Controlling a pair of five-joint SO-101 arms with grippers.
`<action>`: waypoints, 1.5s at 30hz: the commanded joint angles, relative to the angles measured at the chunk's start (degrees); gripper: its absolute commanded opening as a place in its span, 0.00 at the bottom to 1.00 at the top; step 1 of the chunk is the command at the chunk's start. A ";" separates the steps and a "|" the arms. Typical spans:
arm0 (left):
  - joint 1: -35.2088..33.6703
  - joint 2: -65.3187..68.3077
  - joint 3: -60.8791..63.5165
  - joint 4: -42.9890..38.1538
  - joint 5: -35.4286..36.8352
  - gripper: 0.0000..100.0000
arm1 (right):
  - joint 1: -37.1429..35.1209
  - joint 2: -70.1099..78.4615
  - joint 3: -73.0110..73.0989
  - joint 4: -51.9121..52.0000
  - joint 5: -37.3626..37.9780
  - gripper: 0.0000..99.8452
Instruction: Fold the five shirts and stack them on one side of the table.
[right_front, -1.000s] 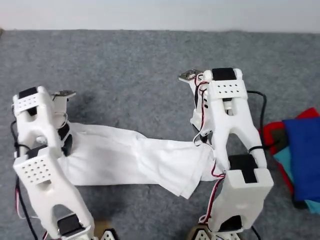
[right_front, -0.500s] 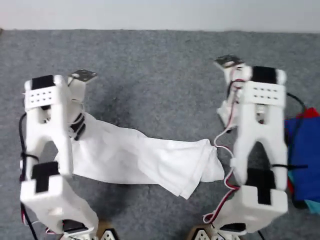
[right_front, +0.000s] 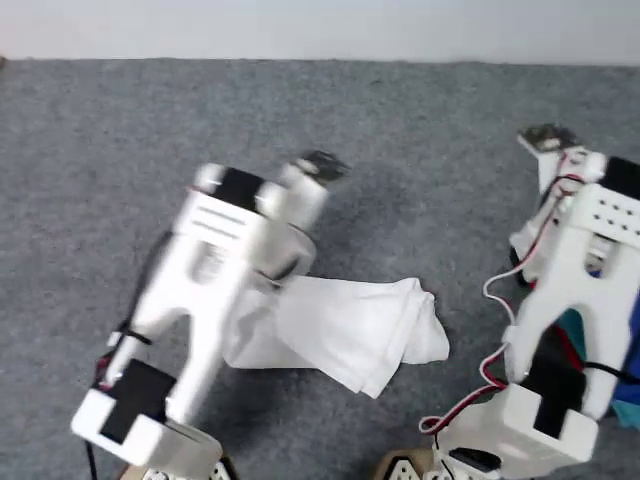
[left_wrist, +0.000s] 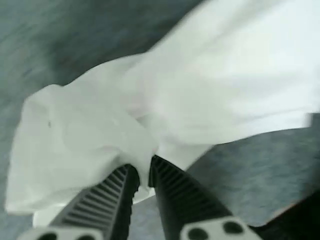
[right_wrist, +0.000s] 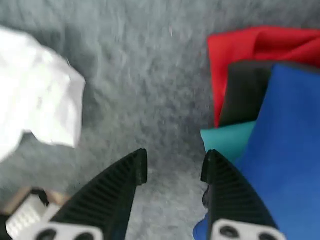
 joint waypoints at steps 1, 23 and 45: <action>7.65 2.90 -7.96 1.85 4.31 0.01 | 3.38 -2.68 4.22 2.42 4.84 0.20; 25.67 30.42 -46.29 1.76 10.90 0.03 | 8.31 -2.68 10.73 2.15 13.36 0.20; -8.97 5.98 -23.25 1.85 15.65 0.22 | -9.80 -13.23 11.08 2.42 12.92 0.20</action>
